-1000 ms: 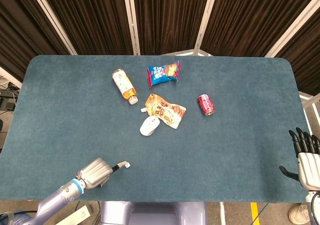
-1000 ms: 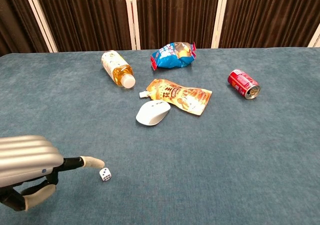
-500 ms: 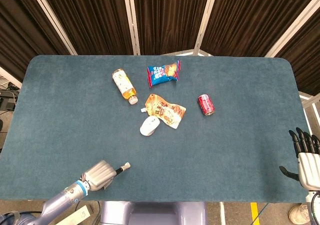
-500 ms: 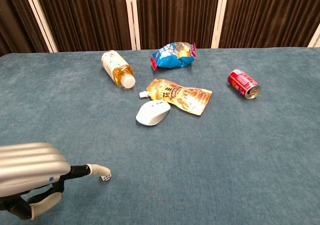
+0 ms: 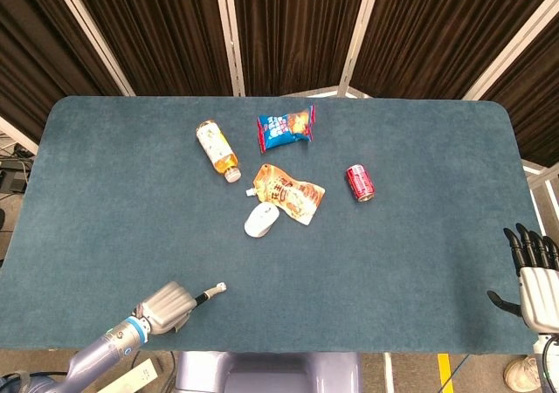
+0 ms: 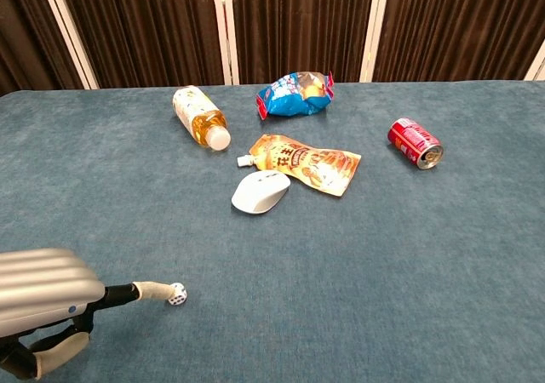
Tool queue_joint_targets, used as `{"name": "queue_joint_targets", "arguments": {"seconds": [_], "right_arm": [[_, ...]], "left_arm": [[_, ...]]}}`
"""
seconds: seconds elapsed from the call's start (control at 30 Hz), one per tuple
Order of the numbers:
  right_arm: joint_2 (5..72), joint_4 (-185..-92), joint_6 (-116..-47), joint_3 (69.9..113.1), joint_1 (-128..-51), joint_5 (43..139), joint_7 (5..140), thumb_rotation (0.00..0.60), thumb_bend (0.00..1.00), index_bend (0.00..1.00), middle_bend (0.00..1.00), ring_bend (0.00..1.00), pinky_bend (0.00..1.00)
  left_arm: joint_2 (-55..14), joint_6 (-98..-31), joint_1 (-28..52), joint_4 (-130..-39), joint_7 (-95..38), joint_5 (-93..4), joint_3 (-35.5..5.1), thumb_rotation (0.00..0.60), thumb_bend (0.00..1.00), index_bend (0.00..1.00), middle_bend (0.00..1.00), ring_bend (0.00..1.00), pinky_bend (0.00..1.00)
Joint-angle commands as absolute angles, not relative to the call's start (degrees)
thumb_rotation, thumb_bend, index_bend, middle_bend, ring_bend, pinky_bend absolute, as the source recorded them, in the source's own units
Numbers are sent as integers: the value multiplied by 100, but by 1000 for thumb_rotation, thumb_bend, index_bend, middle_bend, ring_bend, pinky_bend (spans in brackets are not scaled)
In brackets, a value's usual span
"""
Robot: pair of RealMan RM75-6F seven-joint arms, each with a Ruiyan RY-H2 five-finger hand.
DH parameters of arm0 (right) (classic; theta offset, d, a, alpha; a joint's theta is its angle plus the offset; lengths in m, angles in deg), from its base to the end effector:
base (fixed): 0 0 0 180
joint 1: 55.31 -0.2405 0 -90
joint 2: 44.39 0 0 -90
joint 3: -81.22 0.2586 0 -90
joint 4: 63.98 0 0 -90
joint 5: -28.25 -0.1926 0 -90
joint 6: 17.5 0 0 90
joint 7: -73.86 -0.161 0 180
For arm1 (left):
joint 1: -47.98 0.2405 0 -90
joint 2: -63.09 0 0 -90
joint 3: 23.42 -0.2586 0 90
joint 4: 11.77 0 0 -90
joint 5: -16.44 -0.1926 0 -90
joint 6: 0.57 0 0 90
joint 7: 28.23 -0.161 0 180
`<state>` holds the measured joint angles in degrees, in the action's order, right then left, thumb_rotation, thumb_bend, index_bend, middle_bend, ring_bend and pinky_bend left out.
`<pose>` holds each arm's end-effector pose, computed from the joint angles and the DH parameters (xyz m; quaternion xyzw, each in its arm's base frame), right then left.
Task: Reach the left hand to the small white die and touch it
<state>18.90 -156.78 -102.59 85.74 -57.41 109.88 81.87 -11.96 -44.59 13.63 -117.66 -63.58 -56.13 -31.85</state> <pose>-0.3235 -0.1865 0.1893 0.5830 -0.3675 0.3258 0.6472 -0.1981 0.2090 -0.0136 -0.8955 -0.3198 -0.1645 0.2621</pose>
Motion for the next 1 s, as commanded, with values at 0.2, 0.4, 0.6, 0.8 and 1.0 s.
{"name": "queue_joint_targets", "arguments": {"seconds": [0.2,0.4,0.6,0.8,1.0], "right_arm": [[1885,-15689,-10267,8576,-5738,10986,8198,600,19,0,0,0,0],[1897,-15693,-10290,8562,-5730,11017,8217,600,19,0,0,0,0],[1909,-15698,-10285,8549,-5728,11023,8254,600,19,0,0,0,0],[1905,-15704,-10290,8547,-5726,11032,8244,600,19,0,0,0,0],[1882,-15762,-10315,8563,-5739,11071,8236,600,19,0,0,0,0]], "left_arm": [[-1072,-4554,1419,-11781,-6175,-5705,-3338,600,747,0,809,873,858],[-856,-4782,1578,-11826,-5937,-6042,-3539,600,745,0,808,872,858],[-642,-5550,1920,-11805,-5286,-6808,-3591,600,742,0,728,807,810],[-410,-7088,2501,-11595,-4902,-7683,-3490,600,543,0,176,331,444],[-92,-8355,3207,-11509,-4772,-7790,-3412,600,348,0,0,0,42]]}}
